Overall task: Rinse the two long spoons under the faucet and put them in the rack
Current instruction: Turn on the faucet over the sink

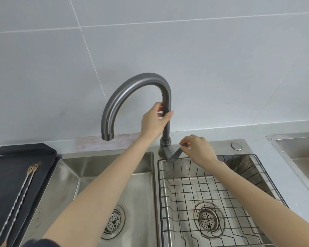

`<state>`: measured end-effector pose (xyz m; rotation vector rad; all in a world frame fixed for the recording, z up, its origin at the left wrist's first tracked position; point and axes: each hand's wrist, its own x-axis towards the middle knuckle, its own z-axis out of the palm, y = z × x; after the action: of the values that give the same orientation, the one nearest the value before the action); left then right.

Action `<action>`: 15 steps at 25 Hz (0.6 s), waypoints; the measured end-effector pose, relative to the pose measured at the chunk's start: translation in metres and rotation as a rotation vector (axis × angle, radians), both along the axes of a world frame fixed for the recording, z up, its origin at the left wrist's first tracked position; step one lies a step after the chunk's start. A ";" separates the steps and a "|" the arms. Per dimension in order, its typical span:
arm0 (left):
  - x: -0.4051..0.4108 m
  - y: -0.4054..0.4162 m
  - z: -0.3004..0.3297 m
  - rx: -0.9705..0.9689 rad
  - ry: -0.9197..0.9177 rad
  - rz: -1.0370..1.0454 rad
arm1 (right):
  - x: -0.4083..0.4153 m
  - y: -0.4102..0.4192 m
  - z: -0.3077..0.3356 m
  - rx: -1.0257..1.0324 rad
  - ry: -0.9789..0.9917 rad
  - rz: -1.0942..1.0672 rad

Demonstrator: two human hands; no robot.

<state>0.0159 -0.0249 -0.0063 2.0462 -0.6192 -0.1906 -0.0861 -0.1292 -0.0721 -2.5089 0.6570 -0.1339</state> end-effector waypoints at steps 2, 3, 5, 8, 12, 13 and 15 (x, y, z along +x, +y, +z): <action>0.002 0.001 -0.003 -0.021 -0.008 0.004 | 0.000 0.001 -0.002 0.016 -0.014 -0.014; 0.003 0.002 -0.004 -0.011 -0.018 0.004 | -0.001 0.000 -0.003 0.015 -0.022 -0.017; 0.002 0.001 -0.005 0.015 -0.047 0.006 | -0.002 0.000 -0.004 0.013 -0.032 -0.022; -0.001 0.001 -0.005 0.029 -0.090 0.014 | -0.003 0.001 -0.003 0.013 -0.040 -0.012; -0.003 0.000 -0.004 0.064 -0.105 -0.014 | -0.003 0.003 -0.003 -0.014 -0.044 0.000; -0.003 0.000 -0.004 0.064 -0.108 -0.013 | -0.004 0.004 -0.003 -0.018 -0.043 0.002; -0.004 0.000 -0.004 0.053 -0.101 -0.005 | -0.005 0.004 -0.003 -0.025 -0.031 0.015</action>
<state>0.0122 -0.0250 -0.0102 2.1162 -0.6878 -0.1075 -0.0915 -0.1248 -0.0754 -2.5295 0.6275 -0.1765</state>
